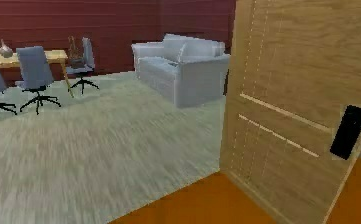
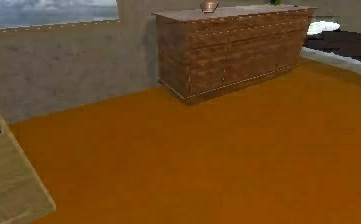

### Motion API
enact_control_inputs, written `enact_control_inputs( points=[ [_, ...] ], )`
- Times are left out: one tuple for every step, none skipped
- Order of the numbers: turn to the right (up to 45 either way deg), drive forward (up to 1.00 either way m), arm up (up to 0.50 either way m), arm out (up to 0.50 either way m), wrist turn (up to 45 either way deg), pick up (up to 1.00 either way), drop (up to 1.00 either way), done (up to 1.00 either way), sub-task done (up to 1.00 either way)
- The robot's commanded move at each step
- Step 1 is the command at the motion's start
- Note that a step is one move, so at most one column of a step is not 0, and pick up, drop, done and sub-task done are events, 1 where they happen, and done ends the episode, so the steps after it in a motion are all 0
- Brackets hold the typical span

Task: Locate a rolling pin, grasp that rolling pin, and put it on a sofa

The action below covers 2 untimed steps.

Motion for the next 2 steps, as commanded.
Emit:
enact_control_inputs(
  points=[
    [-27.0, 0.00, 0.00, 0.00, 0.0, 0.00, 0.00, 0.00, 0.00],
    [0.0, 1.00, 0.00, 0.00, 0.0, 0.00, 0.00, 0.00, 0.00]
  ],
)
